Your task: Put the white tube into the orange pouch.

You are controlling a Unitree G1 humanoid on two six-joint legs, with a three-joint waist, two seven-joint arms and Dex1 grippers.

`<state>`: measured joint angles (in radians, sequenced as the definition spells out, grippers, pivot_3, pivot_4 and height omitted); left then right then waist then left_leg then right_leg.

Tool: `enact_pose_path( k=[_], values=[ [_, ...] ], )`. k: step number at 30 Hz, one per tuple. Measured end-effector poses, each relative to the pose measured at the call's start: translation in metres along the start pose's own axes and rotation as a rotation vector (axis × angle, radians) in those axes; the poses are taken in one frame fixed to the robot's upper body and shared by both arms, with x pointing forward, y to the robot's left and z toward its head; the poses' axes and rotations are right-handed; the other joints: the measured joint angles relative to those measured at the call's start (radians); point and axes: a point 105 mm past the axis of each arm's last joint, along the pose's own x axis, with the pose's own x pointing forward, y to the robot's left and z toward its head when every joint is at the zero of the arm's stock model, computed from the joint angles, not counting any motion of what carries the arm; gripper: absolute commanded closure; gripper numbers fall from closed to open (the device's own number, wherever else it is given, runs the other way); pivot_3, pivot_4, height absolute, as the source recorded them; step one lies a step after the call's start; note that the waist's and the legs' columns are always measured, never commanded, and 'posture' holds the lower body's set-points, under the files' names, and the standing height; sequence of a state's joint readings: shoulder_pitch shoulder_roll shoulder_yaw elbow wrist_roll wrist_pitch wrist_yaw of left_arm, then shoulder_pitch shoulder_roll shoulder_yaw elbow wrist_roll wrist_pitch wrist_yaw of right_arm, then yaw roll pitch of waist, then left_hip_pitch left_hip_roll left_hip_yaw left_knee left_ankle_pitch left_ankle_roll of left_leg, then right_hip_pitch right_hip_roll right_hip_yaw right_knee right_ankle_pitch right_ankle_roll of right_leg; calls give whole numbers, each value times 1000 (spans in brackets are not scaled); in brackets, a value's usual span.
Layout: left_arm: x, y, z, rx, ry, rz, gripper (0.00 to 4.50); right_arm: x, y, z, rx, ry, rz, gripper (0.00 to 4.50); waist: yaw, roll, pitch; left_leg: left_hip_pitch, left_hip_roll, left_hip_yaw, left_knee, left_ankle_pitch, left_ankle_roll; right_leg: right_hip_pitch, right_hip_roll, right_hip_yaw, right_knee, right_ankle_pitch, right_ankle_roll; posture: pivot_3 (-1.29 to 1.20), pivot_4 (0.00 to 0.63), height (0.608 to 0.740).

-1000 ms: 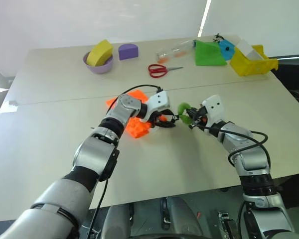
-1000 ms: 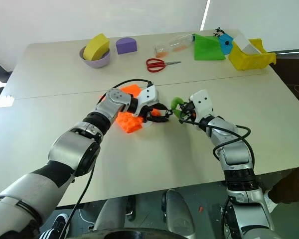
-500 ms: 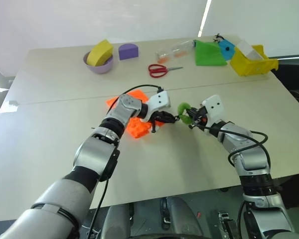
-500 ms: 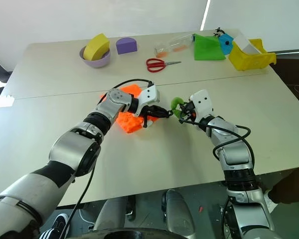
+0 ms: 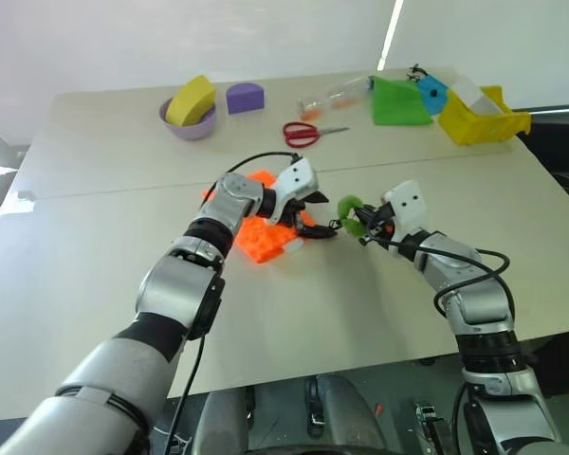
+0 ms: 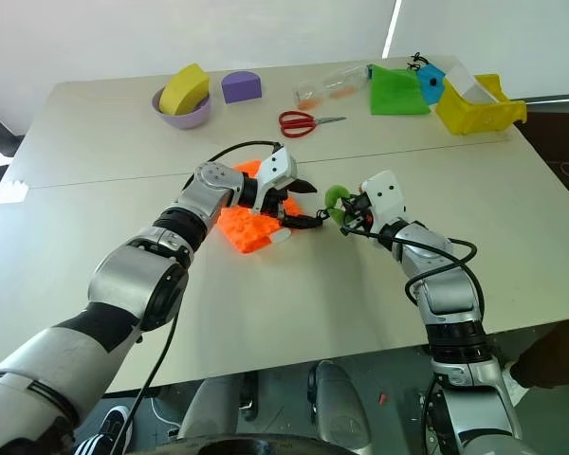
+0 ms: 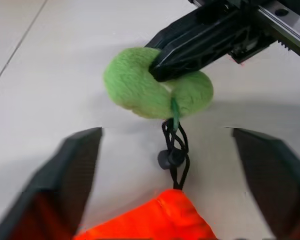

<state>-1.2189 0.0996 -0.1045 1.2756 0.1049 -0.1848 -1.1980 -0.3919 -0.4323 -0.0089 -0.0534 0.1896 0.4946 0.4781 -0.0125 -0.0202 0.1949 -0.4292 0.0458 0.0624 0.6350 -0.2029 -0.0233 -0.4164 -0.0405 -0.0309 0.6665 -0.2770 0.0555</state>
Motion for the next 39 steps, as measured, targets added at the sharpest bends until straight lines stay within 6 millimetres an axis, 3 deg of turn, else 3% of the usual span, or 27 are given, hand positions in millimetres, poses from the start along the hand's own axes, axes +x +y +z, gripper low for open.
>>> enact_pose_path(
  k=[33, 35, 36, 39],
  values=[
    [19, -19, -12, 127, 137, -103, 34, -19, 10, -11, -59, 54, 98, 4500, 0, 0, 0, 1, 0, 1, 4, 0, 0, 2, 0, 0, 1, 0, 0, 0, 150, 740],
    [19, -18, -13, 158, 146, -99, 546, -18, 11, -10, -58, 50, 97, 4500, 0, 0, 0, 1, 1, 0, 4, 0, 0, 3, 0, 0, 1, 0, 0, 0, 150, 740],
    [19, -18, -12, 169, 145, -94, 546, -18, 11, -10, -56, 47, 96, 4500, 0, 0, 0, 1, 1, 0, 5, 0, 0, 3, 1, 0, 1, 0, 0, 0, 150, 740],
    [19, -17, -12, 178, 149, -88, 1653, -17, 11, -9, -55, 43, 93, 4500, 0, 0, 0, 1, 1, 0, 7, 0, 1, 3, 1, 0, 1, 0, 0, 0, 150, 740]
  ],
)
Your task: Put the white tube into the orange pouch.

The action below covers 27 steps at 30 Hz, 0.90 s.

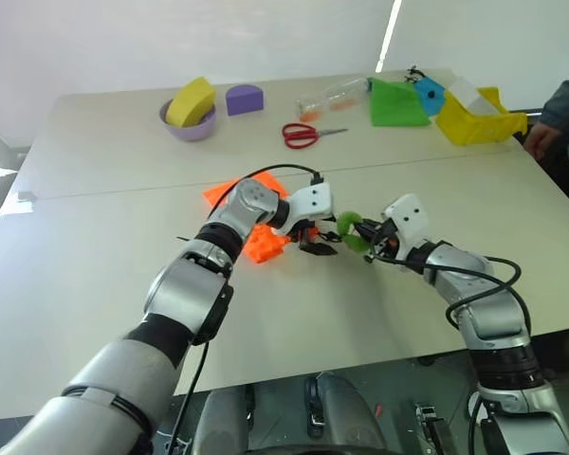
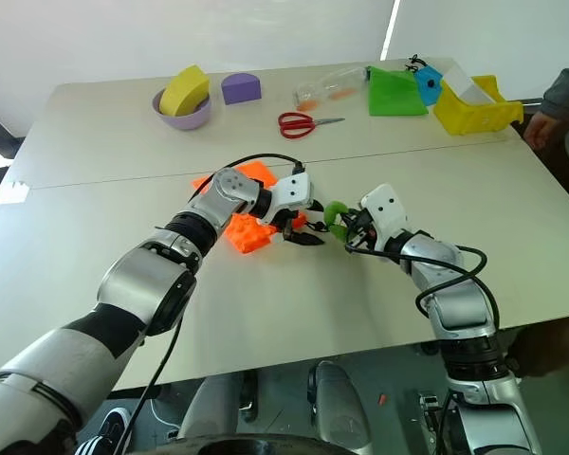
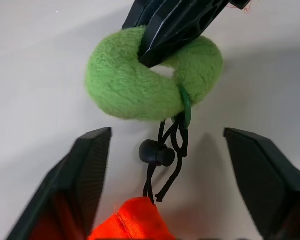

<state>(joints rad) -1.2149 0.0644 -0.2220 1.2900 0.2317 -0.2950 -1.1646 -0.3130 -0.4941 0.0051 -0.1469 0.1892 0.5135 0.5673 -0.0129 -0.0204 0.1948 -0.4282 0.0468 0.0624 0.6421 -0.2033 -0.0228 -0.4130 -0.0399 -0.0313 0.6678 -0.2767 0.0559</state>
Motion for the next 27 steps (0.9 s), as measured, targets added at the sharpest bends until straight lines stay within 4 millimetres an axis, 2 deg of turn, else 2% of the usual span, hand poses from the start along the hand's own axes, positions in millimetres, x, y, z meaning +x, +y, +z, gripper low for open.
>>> enact_pose_path(
  k=[2, 14, 17, 19, 27],
  values=[
    [-1, 1, -1, 4, 5, 12, 2598, 1, 0, 2, -2, -6, 1, 4500, 0, 0, 0, 0, 0, -1, 2, -1, 1, 0, 0, 0, 1, 0, 0, 0, 150, 740],
    [-2, 0, -3, -2, 16, -4, 2598, 3, 0, 6, -5, -15, -1, 4500, 0, 0, 0, 0, 0, -2, 5, -1, 2, 2, 0, 0, 1, 1, 2, 0, 150, 740],
    [-3, 0, -4, -2, 20, -3, 3435, 5, -1, 7, -6, -18, -5, 4500, -1, 0, 0, 0, 0, -2, 5, -1, 2, 2, 0, 0, 1, 1, 2, 0, 150, 740],
    [-4, 1, -5, -1, 24, -2, 4474, 5, -1, 7, -7, -17, -4, 4500, 0, 0, 0, 0, 0, -2, 5, -1, 2, 2, 0, 0, 1, 1, 2, 0, 150, 740],
    [-4, 0, -5, 9, 31, -10, 4474, 6, -2, 7, -10, -13, -7, 4500, 0, 0, 0, 0, 0, -2, 5, -1, 2, 2, 0, 0, 1, 1, 2, 0, 150, 740]
  ],
)
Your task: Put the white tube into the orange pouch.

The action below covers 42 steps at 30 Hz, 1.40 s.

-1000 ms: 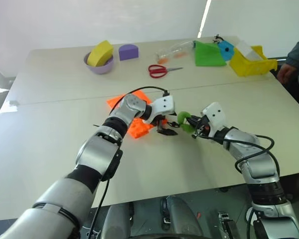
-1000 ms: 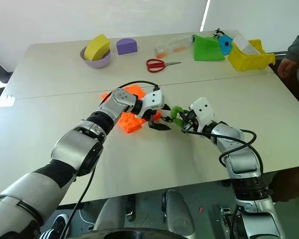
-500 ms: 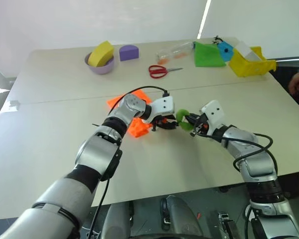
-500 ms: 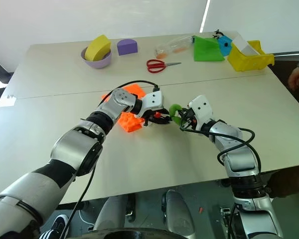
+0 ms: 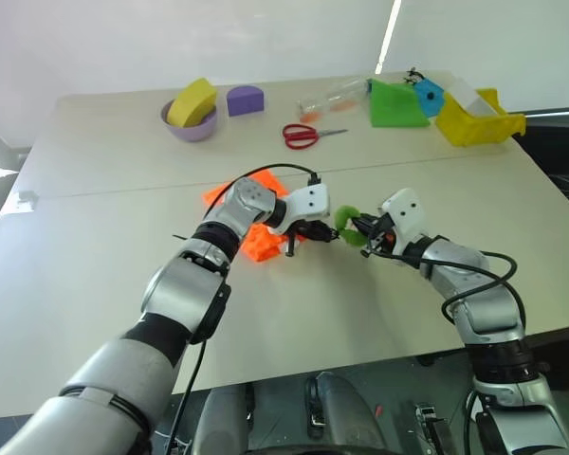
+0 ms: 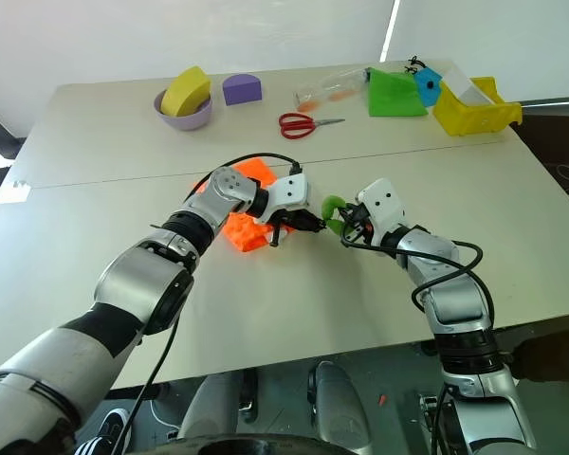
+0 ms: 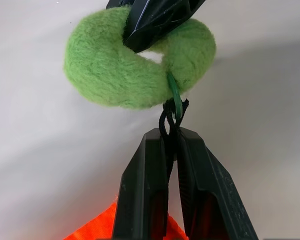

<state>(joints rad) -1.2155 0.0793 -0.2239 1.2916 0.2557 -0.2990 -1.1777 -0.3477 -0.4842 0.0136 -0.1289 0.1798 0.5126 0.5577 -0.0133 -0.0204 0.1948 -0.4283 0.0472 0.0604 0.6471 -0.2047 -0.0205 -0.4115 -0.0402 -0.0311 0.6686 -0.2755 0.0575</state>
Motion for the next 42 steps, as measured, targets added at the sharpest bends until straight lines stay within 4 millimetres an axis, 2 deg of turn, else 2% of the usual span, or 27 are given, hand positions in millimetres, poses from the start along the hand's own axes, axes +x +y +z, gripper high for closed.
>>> enact_pose_path(
  k=[10, 14, 20, 30, 34, 42],
  values=[
    [0, 1, 1, -8, -11, 6, 4474, 4, -4, 2, 15, -12, -27, 4500, 0, 0, 0, 0, 0, 0, 0, 0, 0, 0, 0, 0, 0, 0, 0, 0, 150, 740],
    [-1, 1, 1, -12, -16, 6, 4474, 5, -20, 3, 21, -15, -112, 4500, 1, 0, 0, 0, 0, 0, 0, 0, 0, 0, 0, 0, 0, 0, 0, 0, 150, 740],
    [-1, 2, 4, -5, -32, 15, 4474, 7, -37, -14, 35, 52, -209, 4500, 1, 0, 0, -2, 0, 0, 0, -1, 1, -2, 0, 0, 0, 0, 0, 0, 150, 740],
    [-3, 4, 12, 35, -42, 11, 4474, 5, -46, -18, 19, 67, -255, 4500, 1, 0, 0, -4, 0, 0, 0, -1, 1, -3, 0, 0, 0, 0, 0, 0, 150, 740],
    [-14, 6, 4, 40, -14, 9, 4474, 0, -62, -17, -13, 81, -310, 4500, -1, 0, 0, -5, 0, 1, 0, -1, 1, -4, 0, 0, 0, 0, 0, 0, 150, 740],
    [-15, 6, 3, 37, -14, 5, 4474, 1, -63, -14, -19, 71, -313, 4500, 2, 0, 0, -15, -1, 1, 2, -1, 2, -13, 0, 0, 0, 1, 3, 0, 150, 740]
  ],
)
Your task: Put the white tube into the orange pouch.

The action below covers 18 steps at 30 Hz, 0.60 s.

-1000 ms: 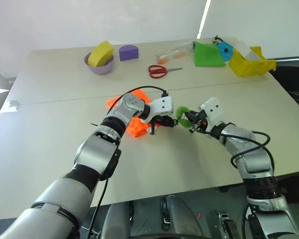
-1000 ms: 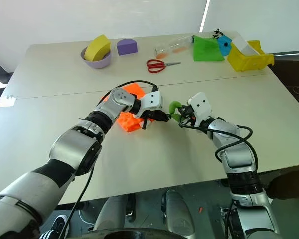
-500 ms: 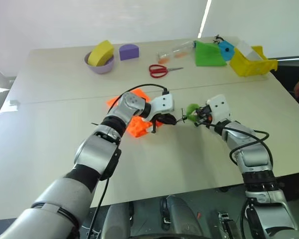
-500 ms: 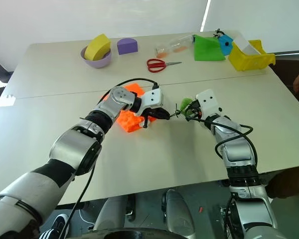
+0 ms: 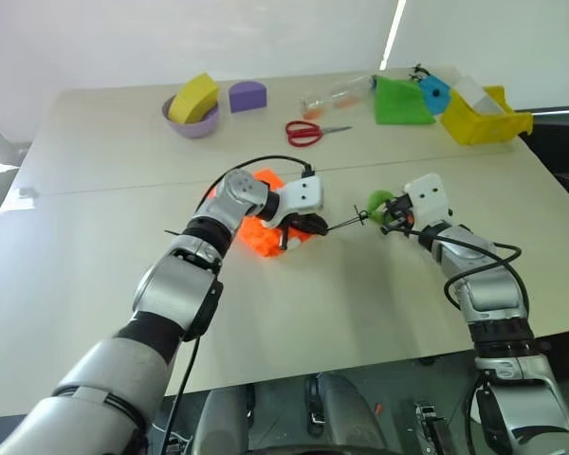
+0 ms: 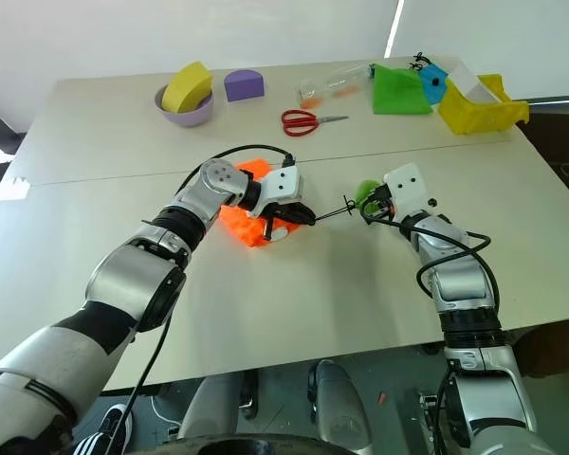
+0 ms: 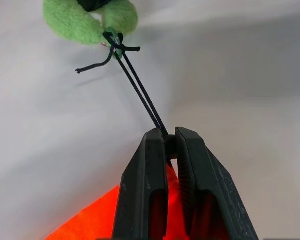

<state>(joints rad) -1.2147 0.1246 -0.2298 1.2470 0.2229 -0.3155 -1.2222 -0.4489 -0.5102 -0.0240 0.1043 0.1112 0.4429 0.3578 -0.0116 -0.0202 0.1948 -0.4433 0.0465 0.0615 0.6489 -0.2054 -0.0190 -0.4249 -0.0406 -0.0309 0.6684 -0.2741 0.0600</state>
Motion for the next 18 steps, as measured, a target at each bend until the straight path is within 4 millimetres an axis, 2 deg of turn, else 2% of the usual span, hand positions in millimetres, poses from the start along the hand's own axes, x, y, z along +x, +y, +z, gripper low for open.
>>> enact_pose_path(
  k=[6, 11, 18],
  values=[
    [-17, -1, -3, 38, 29, -53, 4474, -2, -8, -4, -26, 16, -19, 4500, -1, 0, 0, 0, 0, 2, 0, 0, 0, 0, 0, 0, 0, 0, 0, 0, 150, 740],
    [-23, -11, -7, 86, 29, -110, 4474, -1, -6, -4, -30, 16, -13, 4500, -1, 0, 0, 0, 0, 2, 0, 0, 0, 0, 0, 0, 0, 0, 0, 0, 150, 740],
    [-42, -12, -9, 142, 22, -100, 4474, 0, -3, -1, -40, 3, -4, 4500, -1, 0, 0, 0, 1, 1, 0, 0, 0, 0, 0, 0, 0, 0, 0, 0, 150, 740]
  ],
)
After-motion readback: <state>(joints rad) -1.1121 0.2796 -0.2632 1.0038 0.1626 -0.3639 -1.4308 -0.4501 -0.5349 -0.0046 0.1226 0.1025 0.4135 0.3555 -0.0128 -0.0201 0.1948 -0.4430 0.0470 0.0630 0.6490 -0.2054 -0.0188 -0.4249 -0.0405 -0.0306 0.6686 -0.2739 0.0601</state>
